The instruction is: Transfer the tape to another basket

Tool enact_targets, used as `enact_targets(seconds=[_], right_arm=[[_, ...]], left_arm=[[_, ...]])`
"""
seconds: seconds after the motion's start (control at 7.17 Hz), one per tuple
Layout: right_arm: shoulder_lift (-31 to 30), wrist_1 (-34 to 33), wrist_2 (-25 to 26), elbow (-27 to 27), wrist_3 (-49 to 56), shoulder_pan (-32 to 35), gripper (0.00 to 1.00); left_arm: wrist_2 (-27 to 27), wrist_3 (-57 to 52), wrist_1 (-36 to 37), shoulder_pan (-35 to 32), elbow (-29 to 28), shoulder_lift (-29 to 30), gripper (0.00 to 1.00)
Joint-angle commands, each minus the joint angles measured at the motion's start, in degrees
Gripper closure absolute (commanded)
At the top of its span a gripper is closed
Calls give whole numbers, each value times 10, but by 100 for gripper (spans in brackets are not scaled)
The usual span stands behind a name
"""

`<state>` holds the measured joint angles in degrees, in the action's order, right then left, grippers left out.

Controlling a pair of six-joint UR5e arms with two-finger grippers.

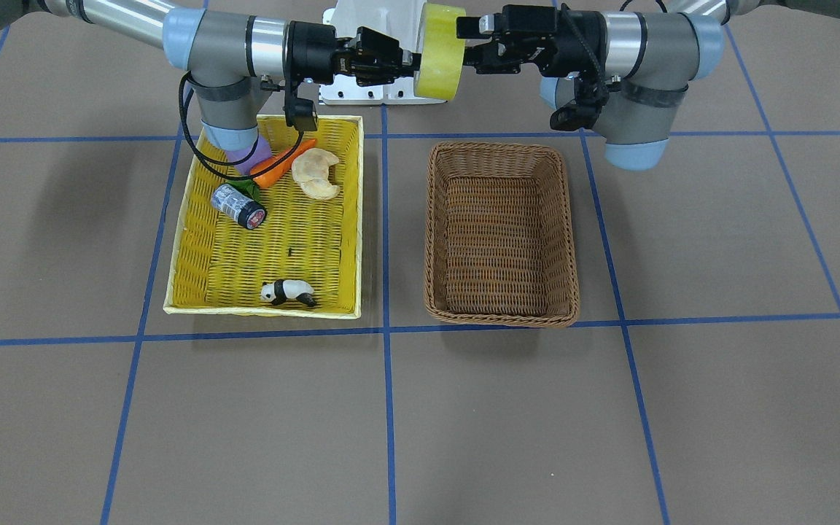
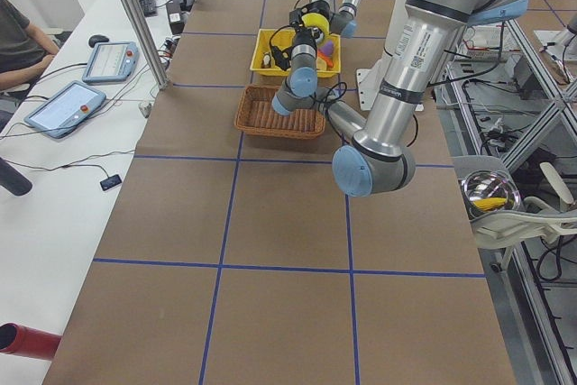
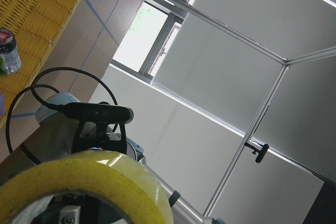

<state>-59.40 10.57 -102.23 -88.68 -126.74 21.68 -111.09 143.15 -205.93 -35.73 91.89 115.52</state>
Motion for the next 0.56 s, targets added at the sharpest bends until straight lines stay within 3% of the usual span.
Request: enact_targets(seconds=[0.0, 0.28, 0.42], right_arm=[[6, 0, 2, 6, 0, -1, 100], [6, 0, 2, 7, 0, -1, 100], [11, 0, 2, 15, 0, -1, 40]], left_arm=[[-2, -13, -1, 8, 0, -1, 44], [-7, -13, -1, 8, 0, -2, 93], [-7, -13, -2, 8, 1, -4, 100]])
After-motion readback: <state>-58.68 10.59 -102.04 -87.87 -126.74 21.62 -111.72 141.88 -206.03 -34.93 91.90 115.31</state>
